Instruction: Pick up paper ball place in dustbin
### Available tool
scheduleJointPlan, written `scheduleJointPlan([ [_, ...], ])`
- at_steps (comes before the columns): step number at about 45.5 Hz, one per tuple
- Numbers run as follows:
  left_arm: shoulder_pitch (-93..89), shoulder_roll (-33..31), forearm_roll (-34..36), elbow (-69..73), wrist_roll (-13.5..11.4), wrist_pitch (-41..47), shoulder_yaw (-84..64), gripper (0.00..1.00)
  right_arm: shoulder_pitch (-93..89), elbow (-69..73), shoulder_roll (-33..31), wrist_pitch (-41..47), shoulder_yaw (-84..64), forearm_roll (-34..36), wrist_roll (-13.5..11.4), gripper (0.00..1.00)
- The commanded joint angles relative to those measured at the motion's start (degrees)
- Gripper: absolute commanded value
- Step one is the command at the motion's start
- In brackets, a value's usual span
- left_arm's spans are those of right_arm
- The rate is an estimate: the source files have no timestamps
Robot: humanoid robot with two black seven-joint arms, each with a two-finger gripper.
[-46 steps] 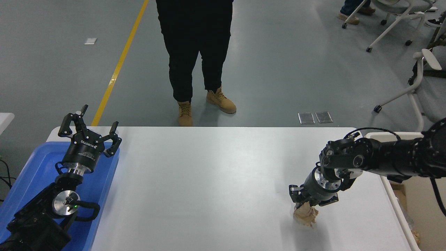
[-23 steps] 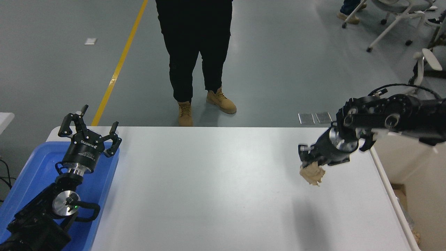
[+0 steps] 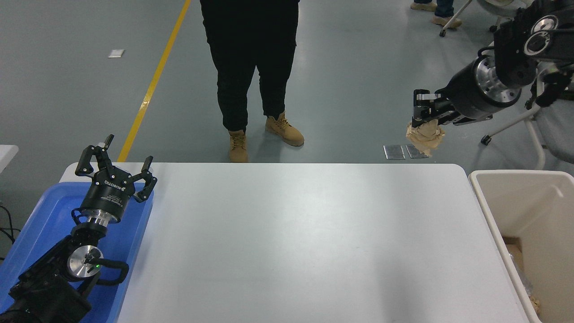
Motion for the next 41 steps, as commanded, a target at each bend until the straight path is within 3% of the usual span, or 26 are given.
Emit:
scheduleJointPlan([
  [1,0.0,0.0,0.0,0.0,0.0,0.0,0.0,0.98,0.4,-1.6,-0.3,-0.2,-0.3,-0.7,-0.1,0.0],
  [23,0.0,0.0,0.0,-0.1,0.0,-0.1,0.0,0.98,-28.8,-47.1,-1.8,-0.9,4.8,0.2,-0.2,0.0],
  [32,0.0,0.0,0.0,-0.1,0.0,-0.1,0.0,0.98,-44.2,-64.6,-1.8,-5.3,6.1,0.3,-0.3,0.0],
  [41,0.0,0.0,0.0,-0.1,0.0,-0.1,0.0,0.98,-57.8,-72.8,-1.7,-10.1,8.7,5.0,-0.7,0.0],
])
